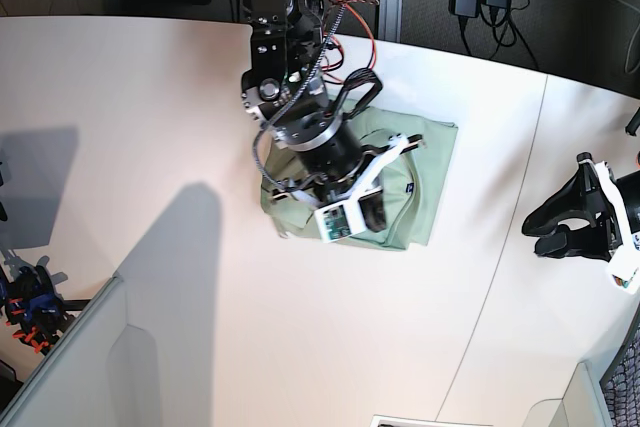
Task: Fold the T-shirt properly
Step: 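Press and tuck the folded bundle's edges with the right gripper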
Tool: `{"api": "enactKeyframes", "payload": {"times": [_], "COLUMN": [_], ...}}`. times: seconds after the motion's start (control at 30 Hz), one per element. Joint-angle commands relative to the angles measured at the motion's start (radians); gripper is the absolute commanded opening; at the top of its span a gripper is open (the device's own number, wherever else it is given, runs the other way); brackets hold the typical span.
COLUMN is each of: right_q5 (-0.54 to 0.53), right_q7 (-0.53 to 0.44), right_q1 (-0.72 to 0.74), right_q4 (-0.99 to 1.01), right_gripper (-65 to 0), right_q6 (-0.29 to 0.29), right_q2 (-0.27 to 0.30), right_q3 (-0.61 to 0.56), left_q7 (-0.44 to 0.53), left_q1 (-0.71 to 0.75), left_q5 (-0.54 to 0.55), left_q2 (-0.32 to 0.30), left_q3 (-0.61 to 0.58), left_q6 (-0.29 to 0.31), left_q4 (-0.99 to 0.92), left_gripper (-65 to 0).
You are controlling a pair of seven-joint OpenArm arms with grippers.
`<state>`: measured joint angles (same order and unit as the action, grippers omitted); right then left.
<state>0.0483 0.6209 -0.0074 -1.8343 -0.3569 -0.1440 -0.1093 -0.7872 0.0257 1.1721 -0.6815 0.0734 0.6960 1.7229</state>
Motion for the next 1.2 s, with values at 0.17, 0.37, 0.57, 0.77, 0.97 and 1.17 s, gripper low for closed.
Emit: {"api": "enactKeyframes", "payload": {"times": [0.17,0.37,0.57,0.77,0.97,1.17], "right_q5": [-0.091,-0.101,-0.101,-0.103,-0.050,-0.076], "right_q7": [-0.005,-0.004,-0.024,-0.039,-0.045,0.000], "right_q1": [0.017,0.013,0.013,0.013,0.014,0.020], "right_q4": [0.034,0.179,0.235,0.233,0.146,0.071], "right_gripper": [-65.0,-65.0,-65.0,-65.0,-65.0,-65.0], "right_q6": [0.002,0.002,0.002,0.002,0.002,0.002], "right_q2": [0.005,0.010,-0.008,-0.008,-0.008,-0.007], "right_q3": [0.068,-0.045,-0.221,-0.287,-0.249,-0.095], "left_q7": [0.019,0.019,0.019,0.019,0.020,0.019], "left_q1": [0.008,0.008,0.008,0.008,0.008,0.008], "left_q5": [0.024,0.021,0.021,0.021,0.048,0.031], "left_q2": [-0.014,-0.014,-0.014,-0.014,-0.014,-0.014], "left_q3": [-0.019,-0.028,-0.028,-0.028,-0.028,-0.028], "left_q6": [0.002,0.002,0.002,0.002,0.002,0.002], "left_q4": [0.016,0.016,0.016,0.016,0.031,0.130], "left_gripper": [-44.1,-44.1,-44.1,-44.1,-50.7,-57.0]}}
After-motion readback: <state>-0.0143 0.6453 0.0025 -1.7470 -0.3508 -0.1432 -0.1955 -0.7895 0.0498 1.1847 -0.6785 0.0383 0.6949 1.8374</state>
